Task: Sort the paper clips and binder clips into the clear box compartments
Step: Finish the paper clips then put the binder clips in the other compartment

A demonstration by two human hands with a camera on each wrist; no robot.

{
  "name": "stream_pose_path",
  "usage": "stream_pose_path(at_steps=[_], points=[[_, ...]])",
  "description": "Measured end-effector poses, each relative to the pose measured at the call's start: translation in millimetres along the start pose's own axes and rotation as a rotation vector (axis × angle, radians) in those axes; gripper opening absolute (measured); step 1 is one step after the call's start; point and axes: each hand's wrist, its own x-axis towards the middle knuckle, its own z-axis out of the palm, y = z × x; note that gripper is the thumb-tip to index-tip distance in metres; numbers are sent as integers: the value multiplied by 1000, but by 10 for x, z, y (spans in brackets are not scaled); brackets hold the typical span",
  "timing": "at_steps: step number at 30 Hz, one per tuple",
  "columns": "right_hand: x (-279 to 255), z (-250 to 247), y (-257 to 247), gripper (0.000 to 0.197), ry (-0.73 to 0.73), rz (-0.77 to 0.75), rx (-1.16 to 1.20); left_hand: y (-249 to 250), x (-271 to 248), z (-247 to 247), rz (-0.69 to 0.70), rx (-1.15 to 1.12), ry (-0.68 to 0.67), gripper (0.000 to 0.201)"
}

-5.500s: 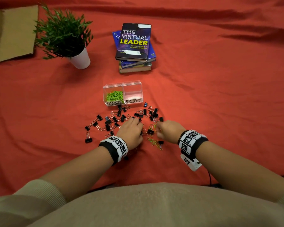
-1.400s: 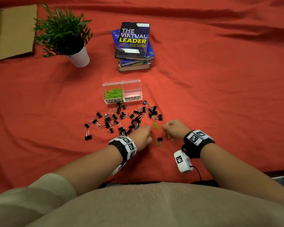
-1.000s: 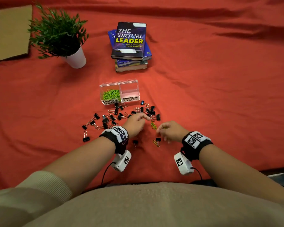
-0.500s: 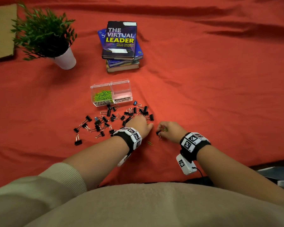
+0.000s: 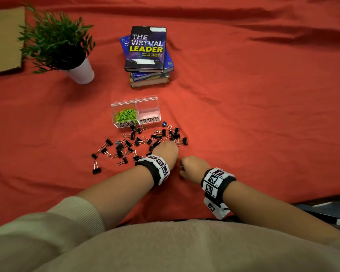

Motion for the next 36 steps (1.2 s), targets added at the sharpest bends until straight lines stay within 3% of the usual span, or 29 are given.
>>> stream_pose_path(at_steps=[4,8,13,15,18,24,28,30,34,36], points=[[22,33,-130,25,-28,-19,-5,-128,-65,76,69,162,57,28],[33,23,-139,10,-145,-81,167,-265,-104,-29,50,-92,41,32],[81,-210,-58,14,-294,21,675,-625,-111,-363,-61,-522,86,15],[169,-380,-145,15,-310,30,808,-912,-57,-532,-103,-554,148,14],[354,-635,-317,16,-314,47,887,-1336,77,-771,-133,-429,219,17],[737,-1114,-704,18,-217,71,645,-1734,421,-938,-47,-138,134,19],[1058,-1396,-967,19,-152,48,532,-1768,468,-876,23,-141,59,26],[1206,-1496,-1109,16,-74,37,488,-1797,392,-860,42,-247,109,26],[1444,-1556,-1412,21,32,-50,261,-1901,77,-757,-50,-468,366,23],[1534,-1493,-1539,24,72,-107,110,-1962,-106,-607,-100,-501,386,19]])
